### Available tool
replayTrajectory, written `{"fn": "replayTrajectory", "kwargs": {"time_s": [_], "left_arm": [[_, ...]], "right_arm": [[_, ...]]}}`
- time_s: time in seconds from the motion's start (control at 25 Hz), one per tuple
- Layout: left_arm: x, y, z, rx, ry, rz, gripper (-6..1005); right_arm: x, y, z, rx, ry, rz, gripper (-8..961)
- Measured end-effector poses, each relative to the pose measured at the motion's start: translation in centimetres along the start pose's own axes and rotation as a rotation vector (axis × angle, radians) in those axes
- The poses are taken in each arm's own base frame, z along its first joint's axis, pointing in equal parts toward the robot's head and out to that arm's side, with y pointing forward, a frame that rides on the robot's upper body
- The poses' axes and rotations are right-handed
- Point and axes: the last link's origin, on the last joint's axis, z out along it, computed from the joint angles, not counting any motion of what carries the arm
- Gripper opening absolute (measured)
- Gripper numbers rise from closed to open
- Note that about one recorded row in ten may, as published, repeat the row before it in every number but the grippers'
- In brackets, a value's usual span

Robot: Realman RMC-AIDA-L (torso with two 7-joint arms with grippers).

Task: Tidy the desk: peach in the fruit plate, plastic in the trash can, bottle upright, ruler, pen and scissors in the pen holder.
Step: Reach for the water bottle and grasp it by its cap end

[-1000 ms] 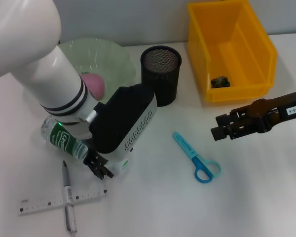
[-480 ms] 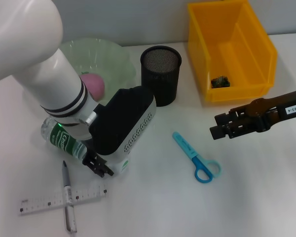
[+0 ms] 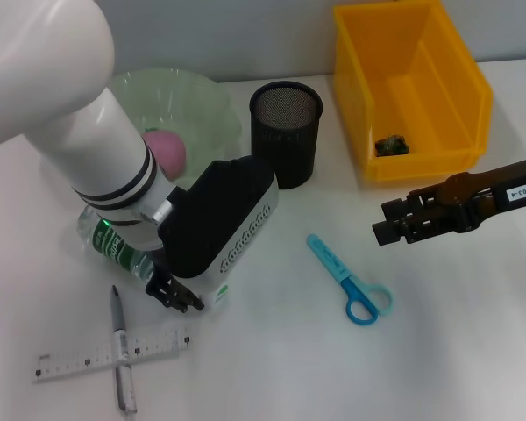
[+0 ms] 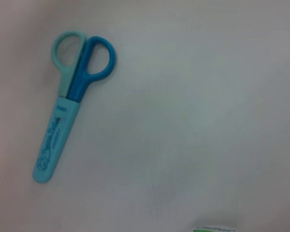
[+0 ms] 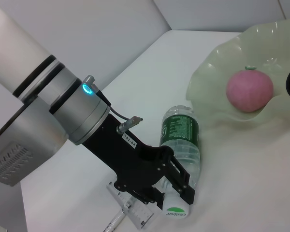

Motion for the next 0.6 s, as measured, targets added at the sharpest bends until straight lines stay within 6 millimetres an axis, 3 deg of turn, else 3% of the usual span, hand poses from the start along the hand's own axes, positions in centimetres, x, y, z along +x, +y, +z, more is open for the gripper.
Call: {"fn": "replayTrajectory", "kwargs": {"time_s": [0.4,0.6], "left_arm": [[-0.1,-0.2,-0.9,0.022,0.025,-0.039,438],[-1.9,-0.3,-2.4,0.091,0.086,-0.187,438]], "right_arm": [[0.1,0.0,-0.1,0.002,0.000,0.003,733],[0.1,0.0,-0.2,0.001,0.001,0.009,733]]}}
